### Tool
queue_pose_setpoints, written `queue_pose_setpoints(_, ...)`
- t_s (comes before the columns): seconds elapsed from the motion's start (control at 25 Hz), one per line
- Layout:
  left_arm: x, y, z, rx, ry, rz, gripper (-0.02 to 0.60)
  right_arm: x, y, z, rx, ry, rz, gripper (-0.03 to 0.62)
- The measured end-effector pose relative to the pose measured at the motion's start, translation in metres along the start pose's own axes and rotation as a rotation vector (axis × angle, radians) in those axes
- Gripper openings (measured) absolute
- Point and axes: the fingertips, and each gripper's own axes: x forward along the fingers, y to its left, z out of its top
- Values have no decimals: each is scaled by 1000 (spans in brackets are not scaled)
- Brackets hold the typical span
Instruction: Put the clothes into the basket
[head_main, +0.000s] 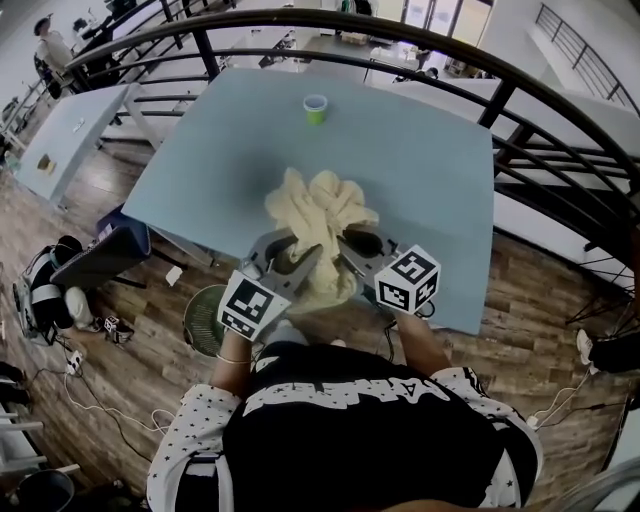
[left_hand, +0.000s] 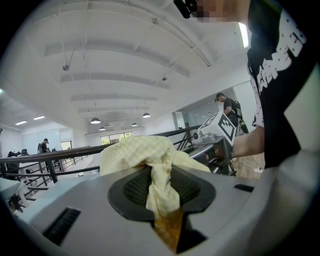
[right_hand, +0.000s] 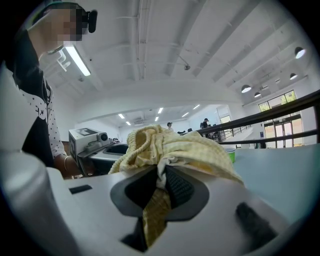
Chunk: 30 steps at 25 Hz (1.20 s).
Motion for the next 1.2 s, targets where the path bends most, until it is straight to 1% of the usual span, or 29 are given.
queue_pose_setpoints(0.28, -1, 11, 2, 5, -26, -25, 121, 8, -1, 8, -35, -6, -46, 63)
queue_pose_setpoints(0.44, -11, 18, 2, 9, -25, -27, 121, 18, 6, 11, -29, -12, -43, 63)
queue_pose_setpoints(0.84, -59, 47, -12, -13, -13, 30, 121, 64, 41, 12, -32, 13, 19, 63)
queue_pose_setpoints(1.0, -81, 61, -20, -18, -6, 65, 121, 88, 57, 13, -41, 19, 56, 63)
queue_pose_setpoints(1.2, -99, 66, -23, -26, 8, 115, 121, 101, 72, 13, -48, 25, 111, 63)
